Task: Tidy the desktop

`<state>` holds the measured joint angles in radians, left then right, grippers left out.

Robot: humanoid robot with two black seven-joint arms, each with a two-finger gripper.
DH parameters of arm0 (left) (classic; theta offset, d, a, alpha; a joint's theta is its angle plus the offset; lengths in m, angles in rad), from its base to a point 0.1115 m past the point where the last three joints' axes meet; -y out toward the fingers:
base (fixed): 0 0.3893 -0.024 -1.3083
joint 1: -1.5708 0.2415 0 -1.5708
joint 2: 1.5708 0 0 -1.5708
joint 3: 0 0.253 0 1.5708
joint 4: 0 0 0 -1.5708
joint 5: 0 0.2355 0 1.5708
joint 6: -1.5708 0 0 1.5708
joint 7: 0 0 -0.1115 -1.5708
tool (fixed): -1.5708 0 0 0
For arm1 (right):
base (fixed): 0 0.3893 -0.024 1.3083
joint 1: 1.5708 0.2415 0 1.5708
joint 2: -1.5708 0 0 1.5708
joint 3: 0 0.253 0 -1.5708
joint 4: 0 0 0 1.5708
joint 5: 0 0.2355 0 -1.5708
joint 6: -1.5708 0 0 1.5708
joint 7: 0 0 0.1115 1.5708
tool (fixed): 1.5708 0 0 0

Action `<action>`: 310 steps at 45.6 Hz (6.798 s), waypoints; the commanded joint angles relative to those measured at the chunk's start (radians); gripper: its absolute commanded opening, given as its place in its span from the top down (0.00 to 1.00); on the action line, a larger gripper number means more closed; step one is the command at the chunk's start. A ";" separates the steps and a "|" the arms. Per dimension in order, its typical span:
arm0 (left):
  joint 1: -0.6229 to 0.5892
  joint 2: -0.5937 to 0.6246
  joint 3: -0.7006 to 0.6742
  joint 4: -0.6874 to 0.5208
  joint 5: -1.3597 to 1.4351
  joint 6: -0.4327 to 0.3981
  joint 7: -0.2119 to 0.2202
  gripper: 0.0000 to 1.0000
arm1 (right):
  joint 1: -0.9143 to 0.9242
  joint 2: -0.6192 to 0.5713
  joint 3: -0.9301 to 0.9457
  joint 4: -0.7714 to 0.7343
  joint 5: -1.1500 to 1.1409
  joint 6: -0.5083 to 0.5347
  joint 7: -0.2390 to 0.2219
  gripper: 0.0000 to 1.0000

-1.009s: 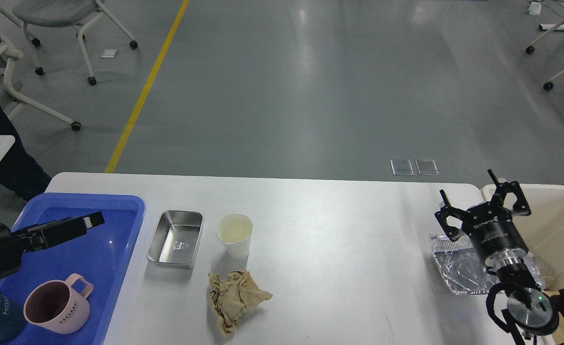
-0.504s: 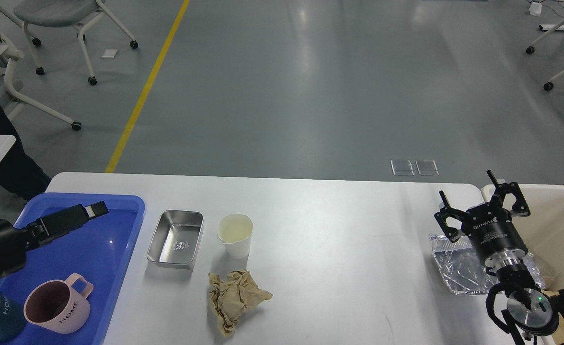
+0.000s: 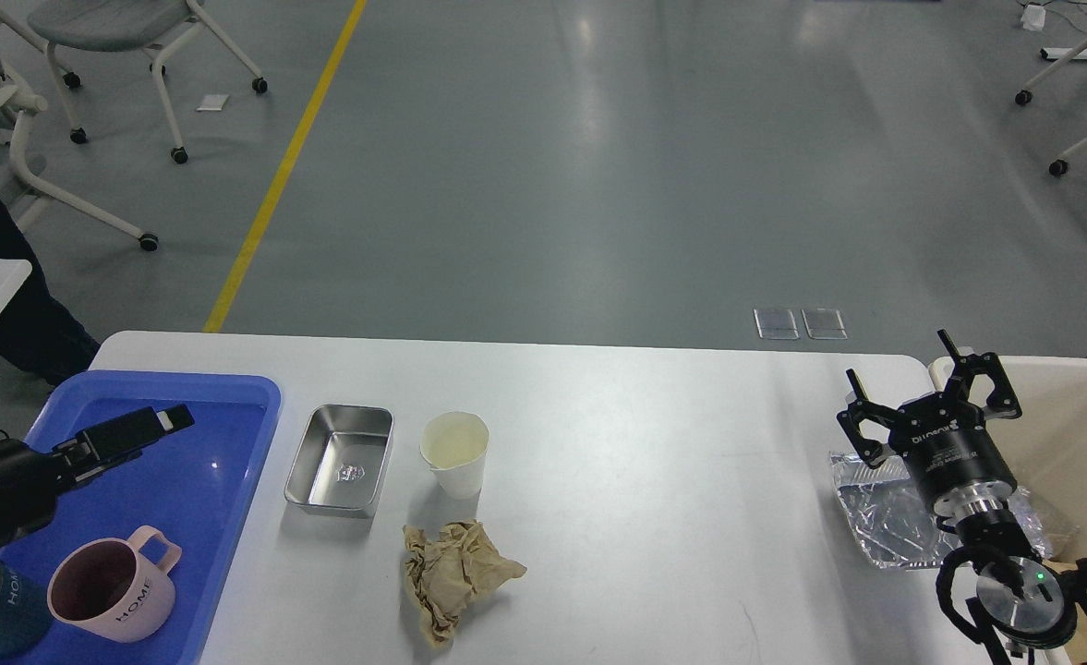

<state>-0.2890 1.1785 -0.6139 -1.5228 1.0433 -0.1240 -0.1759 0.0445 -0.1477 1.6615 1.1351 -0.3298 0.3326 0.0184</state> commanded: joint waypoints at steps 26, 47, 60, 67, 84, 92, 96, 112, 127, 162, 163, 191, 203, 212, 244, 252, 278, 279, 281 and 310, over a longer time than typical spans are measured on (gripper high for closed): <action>-0.297 -0.387 0.301 0.431 0.273 -0.028 0.001 0.08 | -0.029 0.000 0.006 0.002 0.000 0.003 0.002 0.00; -0.326 -0.484 0.397 0.535 0.277 -0.025 0.000 0.24 | -0.029 0.002 0.009 0.003 0.000 0.006 0.002 0.00; -0.337 -0.559 0.424 0.613 0.276 -0.022 -0.007 0.45 | -0.032 0.003 0.011 0.003 0.000 0.006 0.002 0.00; -0.335 -0.562 0.424 0.624 0.276 -0.022 -0.008 0.53 | -0.031 0.000 0.011 0.003 0.000 0.006 0.002 0.00; -0.318 -0.562 0.444 0.629 0.274 -0.029 -0.020 0.87 | -0.029 0.003 0.011 0.003 0.000 0.005 0.002 0.00; -0.325 -0.562 0.474 0.638 0.264 -0.029 -0.048 1.00 | -0.029 0.002 0.011 0.003 0.000 0.005 0.002 0.00; -0.326 -0.562 0.474 0.661 0.261 -0.029 -0.062 1.00 | -0.029 0.003 0.011 0.005 0.000 0.003 0.002 0.00; -0.334 -0.531 0.467 0.650 0.244 -0.051 -0.085 1.00 | -0.031 0.002 0.012 0.008 0.000 0.002 0.002 0.00; -0.349 -0.333 0.456 0.465 0.179 -0.068 -0.096 1.00 | -0.026 0.005 0.011 0.006 0.000 0.002 0.002 0.00; -0.343 0.162 0.405 0.250 0.130 -0.144 -0.096 0.99 | -0.028 0.008 0.001 0.006 -0.011 0.003 0.002 0.00; -0.340 0.156 0.405 0.259 0.130 -0.140 -0.096 0.99 | -0.028 0.008 0.001 0.006 -0.011 0.003 0.002 0.00; -0.334 -0.307 0.422 0.855 0.130 -0.140 -0.106 0.96 | -0.048 0.007 0.011 0.011 -0.011 0.006 0.002 0.00; -0.334 -0.404 0.421 0.992 0.123 -0.137 -0.102 0.86 | -0.048 0.008 0.009 0.011 -0.011 0.006 0.002 0.00; -0.340 -0.419 0.418 0.992 0.103 -0.132 -0.097 0.26 | -0.046 0.008 0.011 0.009 -0.011 0.006 0.002 0.00; -0.355 -0.352 0.201 0.903 -0.589 -0.266 -0.103 0.07 | -0.048 0.010 0.000 0.011 -0.011 0.003 -0.002 0.00; -0.302 -0.274 0.151 0.712 -0.718 -0.218 -0.106 0.07 | -0.048 0.010 0.000 0.012 -0.011 0.003 -0.002 0.00; 0.123 -0.381 -0.294 0.133 -0.766 0.015 -0.109 0.06 | -0.058 -0.001 0.004 0.012 -0.011 0.003 -0.002 0.00; 0.140 -0.399 -0.319 0.133 -0.766 0.015 -0.109 0.06 | -0.058 -0.001 0.003 0.012 -0.011 0.005 -0.002 0.00; 0.175 -0.442 -0.374 0.133 -0.766 0.009 -0.109 0.06 | -0.064 0.000 0.003 0.012 -0.011 0.005 -0.002 0.00; 0.162 -0.731 -0.610 0.449 -0.752 -0.121 -0.108 0.04 | -0.069 -0.024 0.012 0.012 -0.011 0.005 -0.002 0.00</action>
<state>-0.1108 0.4415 -1.2374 -1.1356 0.2850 -0.1921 -0.2813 -0.0261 -0.1694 1.6732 1.1474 -0.3405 0.3376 0.0168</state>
